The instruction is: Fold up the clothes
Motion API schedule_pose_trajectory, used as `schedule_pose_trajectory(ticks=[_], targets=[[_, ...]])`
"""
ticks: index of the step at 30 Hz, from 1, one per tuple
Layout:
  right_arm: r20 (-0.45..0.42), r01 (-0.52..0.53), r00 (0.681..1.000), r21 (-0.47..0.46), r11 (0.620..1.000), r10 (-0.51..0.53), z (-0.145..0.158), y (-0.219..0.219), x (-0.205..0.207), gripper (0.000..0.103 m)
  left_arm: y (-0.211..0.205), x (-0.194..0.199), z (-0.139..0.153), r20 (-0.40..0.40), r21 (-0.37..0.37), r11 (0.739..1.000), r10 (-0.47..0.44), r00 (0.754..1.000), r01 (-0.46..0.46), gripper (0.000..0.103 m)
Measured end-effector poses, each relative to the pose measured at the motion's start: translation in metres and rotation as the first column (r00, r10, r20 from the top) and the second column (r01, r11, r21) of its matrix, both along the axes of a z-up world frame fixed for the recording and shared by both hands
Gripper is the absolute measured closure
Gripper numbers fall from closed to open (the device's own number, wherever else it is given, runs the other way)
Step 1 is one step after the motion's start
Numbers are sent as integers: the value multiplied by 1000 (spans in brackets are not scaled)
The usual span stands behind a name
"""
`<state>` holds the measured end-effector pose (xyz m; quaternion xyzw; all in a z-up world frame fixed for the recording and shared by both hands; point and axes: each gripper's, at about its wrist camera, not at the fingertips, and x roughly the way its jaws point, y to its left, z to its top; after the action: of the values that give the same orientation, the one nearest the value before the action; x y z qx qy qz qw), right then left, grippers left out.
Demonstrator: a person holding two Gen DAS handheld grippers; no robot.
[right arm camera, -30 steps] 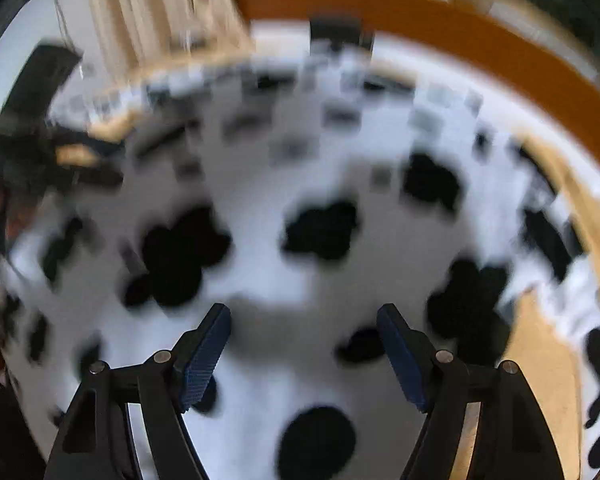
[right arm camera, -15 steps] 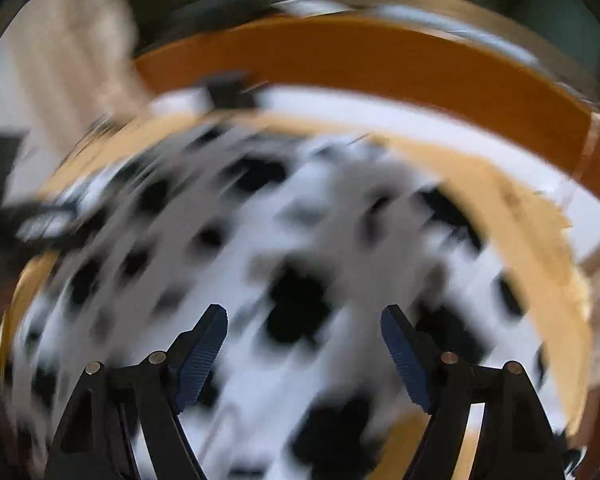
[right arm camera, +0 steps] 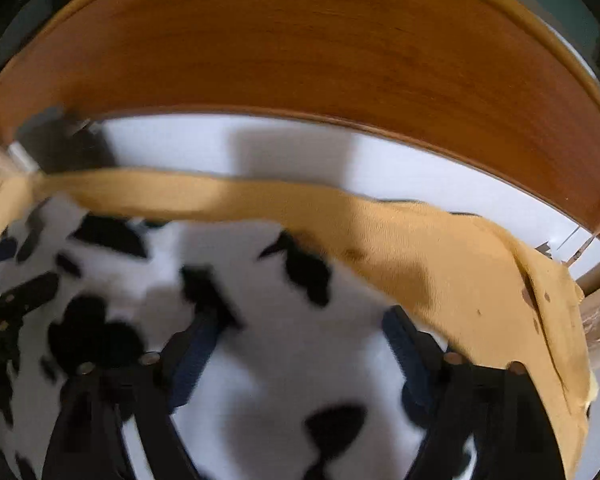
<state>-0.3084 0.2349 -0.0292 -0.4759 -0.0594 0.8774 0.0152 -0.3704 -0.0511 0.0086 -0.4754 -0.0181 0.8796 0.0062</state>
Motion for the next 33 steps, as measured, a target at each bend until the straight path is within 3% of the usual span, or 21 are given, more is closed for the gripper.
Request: schedule_pose_trajectory(ticks=[5,8,12,15,19,23,27,31,33], targets=[[-5,50,999,-101,994,-50,-5,17,-8,1,-7,3,-1,-38,-18,1000,23,999,-24,0],[-30,29,999,-58,998,-31,-2,10,0,1,-10,8,2,-30,-12,1000,13,999,-14,0],[-75,29,997,-43,999,-32,19,6,28,1,-24,39,22,-16,12,1000,3,1000,-3,0],[-121,-44,992,-112,993,30,44,-2,66,1,-33,70,37,-26,56,998,-19,999,21,0],[-19,-162,987,-152,975,161,40,-21,108,1,-34,116,39,8,109,992,-70,998,69,0],[48,-210,975,-109,972,216,14,-25,117,1,-33,138,17,30,41,996,-87,996,85,0],[-2,-255,967,-90,963,256,11,-17,127,1,-38,154,12,-43,-6,994,-110,993,109,0],[7,-245,969,-90,965,247,16,-12,127,1,-29,144,11,-5,-23,995,-95,995,95,0],[16,-211,977,-116,971,214,16,-13,120,1,-23,151,12,19,16,995,-100,995,99,0]])
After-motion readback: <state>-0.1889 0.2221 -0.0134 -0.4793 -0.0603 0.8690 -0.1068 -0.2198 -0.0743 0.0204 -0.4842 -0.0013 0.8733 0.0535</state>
